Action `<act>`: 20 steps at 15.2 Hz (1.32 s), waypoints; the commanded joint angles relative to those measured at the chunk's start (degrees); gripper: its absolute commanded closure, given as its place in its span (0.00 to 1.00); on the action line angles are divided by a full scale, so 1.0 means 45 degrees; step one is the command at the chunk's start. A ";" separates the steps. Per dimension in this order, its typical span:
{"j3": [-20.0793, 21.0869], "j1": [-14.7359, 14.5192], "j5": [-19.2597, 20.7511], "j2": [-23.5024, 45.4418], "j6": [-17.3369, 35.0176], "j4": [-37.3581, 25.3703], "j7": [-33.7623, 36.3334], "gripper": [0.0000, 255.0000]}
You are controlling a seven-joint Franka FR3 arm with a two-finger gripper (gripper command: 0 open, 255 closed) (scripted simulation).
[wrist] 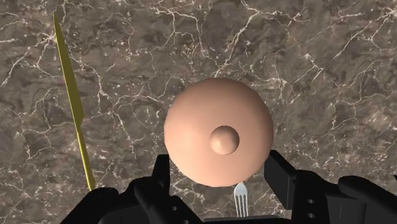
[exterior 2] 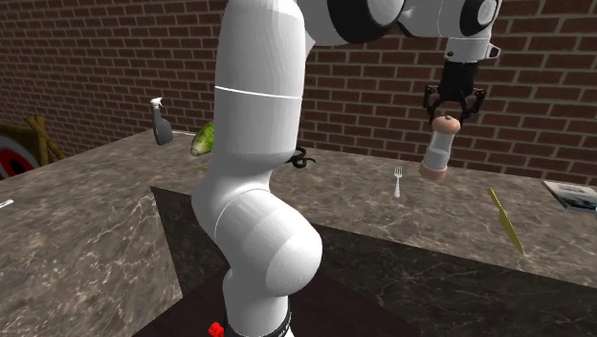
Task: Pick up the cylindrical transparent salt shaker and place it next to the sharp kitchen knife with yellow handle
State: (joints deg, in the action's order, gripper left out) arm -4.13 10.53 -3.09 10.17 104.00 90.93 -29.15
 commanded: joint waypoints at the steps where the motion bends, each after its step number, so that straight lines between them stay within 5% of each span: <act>1: -0.0163 0.0279 -0.0120 0.0853 -0.0064 -0.0902 -0.0454 1.00; 5: -0.0357 0.0821 -0.0361 0.2524 -0.0373 -0.2841 -0.1157 1.00; 20: -0.0320 0.0780 -0.0429 0.2723 0.2098 -0.0563 -0.1295 1.00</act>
State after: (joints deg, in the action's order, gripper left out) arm -5.60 14.05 -4.97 22.10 112.76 88.08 -34.95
